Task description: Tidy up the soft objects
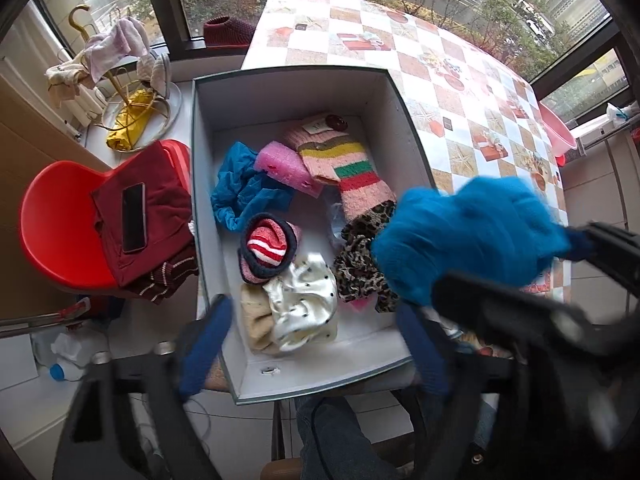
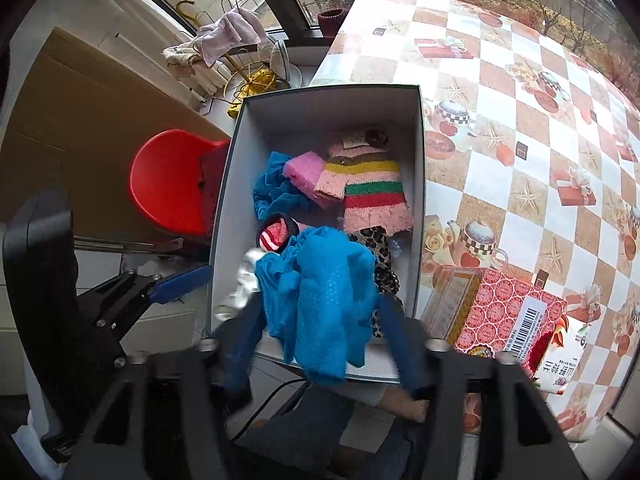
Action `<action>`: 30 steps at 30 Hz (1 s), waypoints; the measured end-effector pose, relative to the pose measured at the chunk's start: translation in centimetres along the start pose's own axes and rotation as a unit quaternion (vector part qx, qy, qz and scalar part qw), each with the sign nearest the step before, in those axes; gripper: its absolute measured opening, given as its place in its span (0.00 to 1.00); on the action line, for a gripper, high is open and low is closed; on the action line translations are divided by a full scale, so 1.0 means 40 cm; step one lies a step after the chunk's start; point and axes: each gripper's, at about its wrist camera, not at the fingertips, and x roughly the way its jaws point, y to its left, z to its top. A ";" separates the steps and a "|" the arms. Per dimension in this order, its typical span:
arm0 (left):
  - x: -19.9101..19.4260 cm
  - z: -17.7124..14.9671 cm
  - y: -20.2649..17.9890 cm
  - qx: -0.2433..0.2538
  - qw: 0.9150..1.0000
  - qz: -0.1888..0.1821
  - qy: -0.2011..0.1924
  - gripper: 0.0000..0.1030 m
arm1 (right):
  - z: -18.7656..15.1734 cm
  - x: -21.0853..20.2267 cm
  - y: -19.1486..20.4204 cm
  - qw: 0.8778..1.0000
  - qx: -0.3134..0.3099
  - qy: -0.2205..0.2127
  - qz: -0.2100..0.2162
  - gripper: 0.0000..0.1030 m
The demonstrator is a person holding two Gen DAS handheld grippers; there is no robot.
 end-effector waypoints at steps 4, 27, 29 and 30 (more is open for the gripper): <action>0.031 0.003 0.004 0.000 1.000 0.016 -0.002 0.88 | 0.002 -0.017 0.008 1.000 -0.007 -0.014 -0.018 0.94; 0.011 -0.009 0.012 -0.006 0.997 0.068 -0.024 0.88 | -0.040 -0.093 -0.027 0.998 0.043 -0.037 -0.028 0.99; 0.004 -0.010 0.013 -0.007 0.997 0.070 -0.026 0.88 | -0.042 -0.094 -0.023 0.998 0.042 -0.037 -0.028 0.99; 0.001 -0.010 0.013 -0.006 0.997 0.070 -0.026 0.88 | -0.041 -0.093 -0.021 0.998 0.040 -0.037 -0.028 0.99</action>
